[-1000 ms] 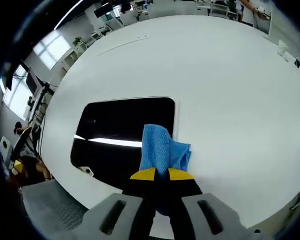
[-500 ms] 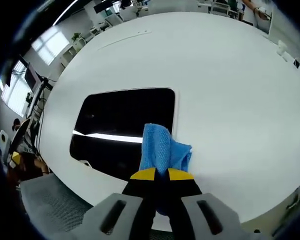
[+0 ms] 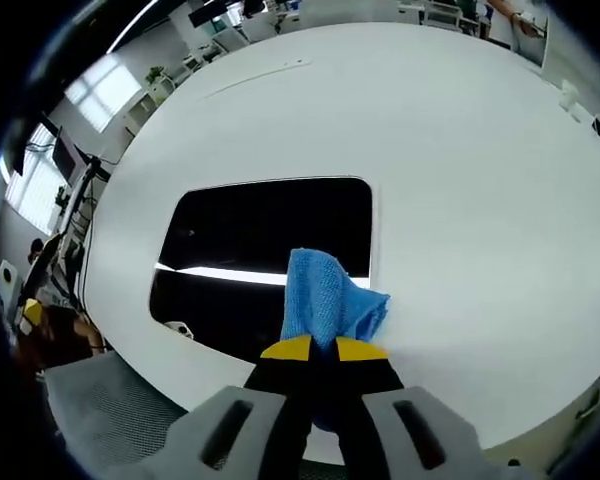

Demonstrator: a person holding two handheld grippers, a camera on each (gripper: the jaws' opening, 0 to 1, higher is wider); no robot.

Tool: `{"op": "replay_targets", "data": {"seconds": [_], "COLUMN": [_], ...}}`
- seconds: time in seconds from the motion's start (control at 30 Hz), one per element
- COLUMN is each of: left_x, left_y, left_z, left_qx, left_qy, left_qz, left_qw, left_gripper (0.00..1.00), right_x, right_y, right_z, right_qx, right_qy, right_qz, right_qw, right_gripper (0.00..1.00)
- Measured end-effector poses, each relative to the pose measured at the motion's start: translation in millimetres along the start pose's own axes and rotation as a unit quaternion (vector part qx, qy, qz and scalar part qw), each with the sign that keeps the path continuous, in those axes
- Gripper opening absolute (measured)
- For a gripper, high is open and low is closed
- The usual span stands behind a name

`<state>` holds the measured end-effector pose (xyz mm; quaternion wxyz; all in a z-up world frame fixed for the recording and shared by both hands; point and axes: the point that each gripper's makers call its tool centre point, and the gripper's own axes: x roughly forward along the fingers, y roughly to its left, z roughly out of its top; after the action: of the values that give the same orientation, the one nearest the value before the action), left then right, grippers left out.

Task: Wipe the mirror surface with the cleaning cloth until all visible marks leave the cleaned area.

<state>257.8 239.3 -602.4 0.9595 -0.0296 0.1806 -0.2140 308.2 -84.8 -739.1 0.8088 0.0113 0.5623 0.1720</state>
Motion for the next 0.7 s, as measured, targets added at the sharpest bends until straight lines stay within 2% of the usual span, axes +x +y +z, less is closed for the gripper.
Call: {"op": "replay_targets", "data": {"seconds": [0.7], "left_x": [-5], "left_y": [-1.0], "left_z": [-1.3], "left_qx": [0.003], "left_qy": [0.0], "left_qz": [-0.005], "left_qw": [1.0], "left_gripper": [0.99], "right_x": [17], "right_y": [48], "right_z": [5.4], "right_qx": [-0.016], "right_qy": [0.006], "right_qz": [0.027], "right_qw": [0.9995], "right_gripper": [0.01]}}
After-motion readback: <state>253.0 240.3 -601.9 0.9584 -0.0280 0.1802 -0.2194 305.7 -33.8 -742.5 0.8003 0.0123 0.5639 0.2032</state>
